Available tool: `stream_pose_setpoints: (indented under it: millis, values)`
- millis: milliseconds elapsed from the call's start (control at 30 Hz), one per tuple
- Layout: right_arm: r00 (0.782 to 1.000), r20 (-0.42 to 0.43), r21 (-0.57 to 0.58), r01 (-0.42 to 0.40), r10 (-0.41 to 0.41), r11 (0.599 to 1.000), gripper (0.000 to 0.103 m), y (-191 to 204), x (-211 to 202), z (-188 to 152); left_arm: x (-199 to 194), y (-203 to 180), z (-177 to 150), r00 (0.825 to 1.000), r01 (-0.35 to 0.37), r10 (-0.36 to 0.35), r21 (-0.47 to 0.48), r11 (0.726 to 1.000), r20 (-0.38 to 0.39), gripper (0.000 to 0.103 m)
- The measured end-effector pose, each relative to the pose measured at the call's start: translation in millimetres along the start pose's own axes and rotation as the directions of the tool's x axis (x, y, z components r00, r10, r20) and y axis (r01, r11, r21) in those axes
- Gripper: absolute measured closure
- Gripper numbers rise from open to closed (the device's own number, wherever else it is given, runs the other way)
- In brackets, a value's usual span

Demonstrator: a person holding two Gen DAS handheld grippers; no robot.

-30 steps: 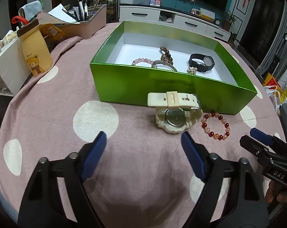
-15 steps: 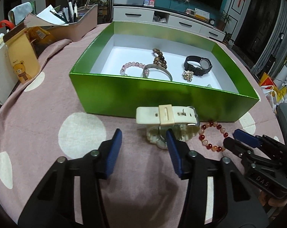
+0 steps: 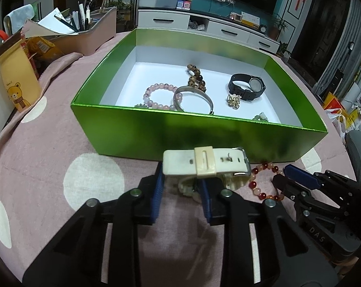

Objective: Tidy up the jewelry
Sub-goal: 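Grasp the cream-white watch with the left gripper while the right grasps the red bead bracelet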

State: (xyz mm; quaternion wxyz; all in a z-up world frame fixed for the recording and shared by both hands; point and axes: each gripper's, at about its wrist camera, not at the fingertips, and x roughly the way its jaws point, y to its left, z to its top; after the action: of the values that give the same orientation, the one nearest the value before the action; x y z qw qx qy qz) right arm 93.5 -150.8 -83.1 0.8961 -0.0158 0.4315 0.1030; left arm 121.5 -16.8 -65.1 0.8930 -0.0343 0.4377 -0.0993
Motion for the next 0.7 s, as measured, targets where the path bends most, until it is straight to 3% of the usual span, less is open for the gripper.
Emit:
stream_pose_setpoints:
  millis: [133,300,700]
  values:
    - [1.000,0.003,-0.016,0.019,-0.019,1.000,0.083,1.4,1.3,0.4,0.3,-3.4,0.6,1.000,0.007,-0.007,0.010,1.000,0.003,0.085]
    - [1.000,0.006,-0.032,0.027,-0.027,0.999,0.094,2.9,2.9,1.5,1.1,-4.4,1.2,1.000,0.004,-0.004,0.013,1.000,0.005,0.087]
    - [0.999,0.032,-0.016,0.007,-0.006,1.000,0.096,1.7,-8.6,-1.4,-3.1,-2.1,0.6,1.000,-0.003,0.003,0.011,1.000,0.008,0.096]
